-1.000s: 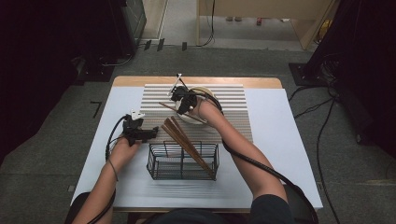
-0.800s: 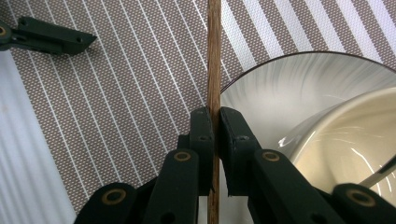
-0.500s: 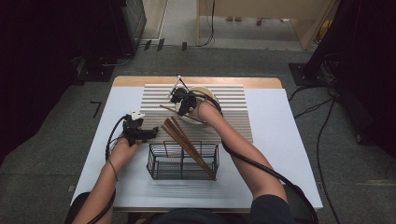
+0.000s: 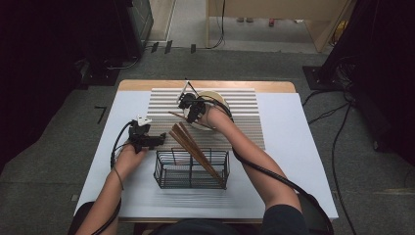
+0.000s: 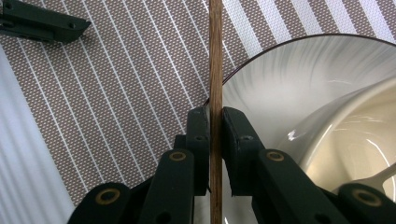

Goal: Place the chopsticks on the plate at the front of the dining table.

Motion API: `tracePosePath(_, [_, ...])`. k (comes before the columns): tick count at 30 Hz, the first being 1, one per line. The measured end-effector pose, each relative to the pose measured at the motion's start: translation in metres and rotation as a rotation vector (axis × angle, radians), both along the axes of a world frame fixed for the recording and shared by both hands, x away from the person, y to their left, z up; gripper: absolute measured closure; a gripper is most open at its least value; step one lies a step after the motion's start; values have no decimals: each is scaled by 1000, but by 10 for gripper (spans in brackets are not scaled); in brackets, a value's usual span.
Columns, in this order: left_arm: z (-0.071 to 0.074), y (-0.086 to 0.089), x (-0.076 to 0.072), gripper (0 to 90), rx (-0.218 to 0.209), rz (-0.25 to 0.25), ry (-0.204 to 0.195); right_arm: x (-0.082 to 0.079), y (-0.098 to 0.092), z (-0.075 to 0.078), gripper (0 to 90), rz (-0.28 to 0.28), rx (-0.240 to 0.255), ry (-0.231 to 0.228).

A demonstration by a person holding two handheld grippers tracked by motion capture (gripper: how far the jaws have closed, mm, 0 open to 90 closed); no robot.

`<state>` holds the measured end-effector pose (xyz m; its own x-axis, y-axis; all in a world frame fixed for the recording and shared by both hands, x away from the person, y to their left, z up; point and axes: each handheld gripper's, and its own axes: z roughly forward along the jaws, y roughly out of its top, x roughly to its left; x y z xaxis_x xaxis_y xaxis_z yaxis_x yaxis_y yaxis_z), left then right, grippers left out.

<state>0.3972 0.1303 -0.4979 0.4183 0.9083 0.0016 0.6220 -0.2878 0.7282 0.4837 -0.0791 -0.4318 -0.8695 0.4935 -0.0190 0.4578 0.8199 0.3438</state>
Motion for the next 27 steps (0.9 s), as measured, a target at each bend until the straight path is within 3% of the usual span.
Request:
tracePosePath(13, [0,0,0,122,2,0,-2,-2,-2,12,773,2,46,-22])
tracePosePath(18, [0,0,0,122,2,-2,1,-6,-6,20,758,7,96,-18])
tracePosePath(27, [0,0,0,123,2,-2,1,-17,-15,22,703,10,199,27])
